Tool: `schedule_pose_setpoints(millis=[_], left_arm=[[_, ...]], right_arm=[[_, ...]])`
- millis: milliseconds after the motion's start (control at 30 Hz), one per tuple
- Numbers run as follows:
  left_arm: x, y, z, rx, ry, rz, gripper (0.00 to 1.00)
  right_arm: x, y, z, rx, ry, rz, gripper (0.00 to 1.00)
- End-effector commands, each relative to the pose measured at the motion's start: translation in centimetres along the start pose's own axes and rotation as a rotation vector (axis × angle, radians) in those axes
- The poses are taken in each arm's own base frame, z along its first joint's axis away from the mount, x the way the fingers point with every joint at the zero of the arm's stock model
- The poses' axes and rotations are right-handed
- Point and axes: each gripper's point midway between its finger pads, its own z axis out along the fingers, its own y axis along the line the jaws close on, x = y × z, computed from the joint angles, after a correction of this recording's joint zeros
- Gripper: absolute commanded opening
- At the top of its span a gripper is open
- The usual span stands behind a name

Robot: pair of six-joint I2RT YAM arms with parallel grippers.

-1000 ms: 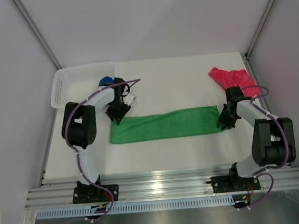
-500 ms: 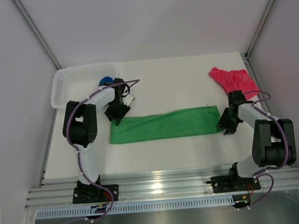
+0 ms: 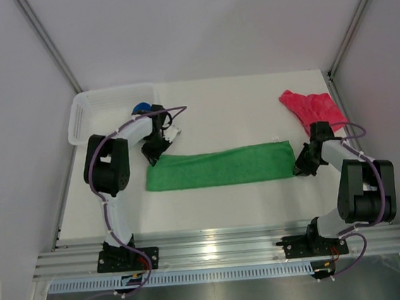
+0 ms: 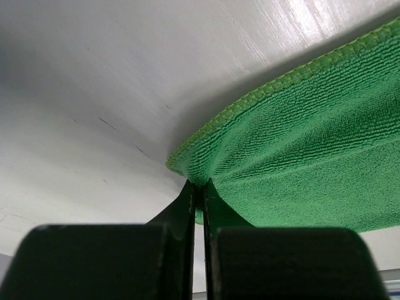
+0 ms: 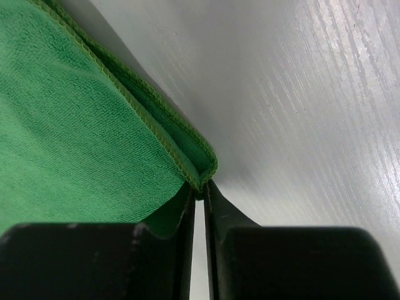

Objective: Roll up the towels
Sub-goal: Fold the towel

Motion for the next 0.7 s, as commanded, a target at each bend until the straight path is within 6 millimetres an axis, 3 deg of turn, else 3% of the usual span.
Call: schedule_pose_setpoints(millis=[0,267,400,500,567,600,667], left_arm=[[-0.3,0.5,-0.6,0.007,-0.027,-0.002,0.01],[0.2,1.2,-0.6,-0.019,-0.023,-0.087,0.01],[0.2,1.6,-0.9,-0.045,-0.029,-0.098,0.01],[0.0,1.0,-1.1,-0.010,-0.042,-0.085,0.01],[0.0,0.4,-1.2,0.021,-0.045,-0.070,0.12],[0.1,0.0,-1.2,0.034,-0.045,-0.063,0.32],[-0.2,-0.5,-1.5,0.059,-0.067,-0.057,0.40]], right_arm=[[0.7,-1.9,0.5,0.056,0.017,-0.011,0.07],[1.6,-4.0,-0.7,0.085,0.041,0.042,0.02],[1.6,-3.6,-1.2,0.067,0.036,0.046,0.01],[1.3,-3.2,-1.3,0.052,0.034,0.059,0.07],[1.3,-2.8,-1.1,0.035,0.046,0.060,0.18],[1.4,-2.8,-0.9,0.035,0.056,0.061,0.22],[1.3,-2.6,-1.0,0.028,0.056,0.060,0.31]])
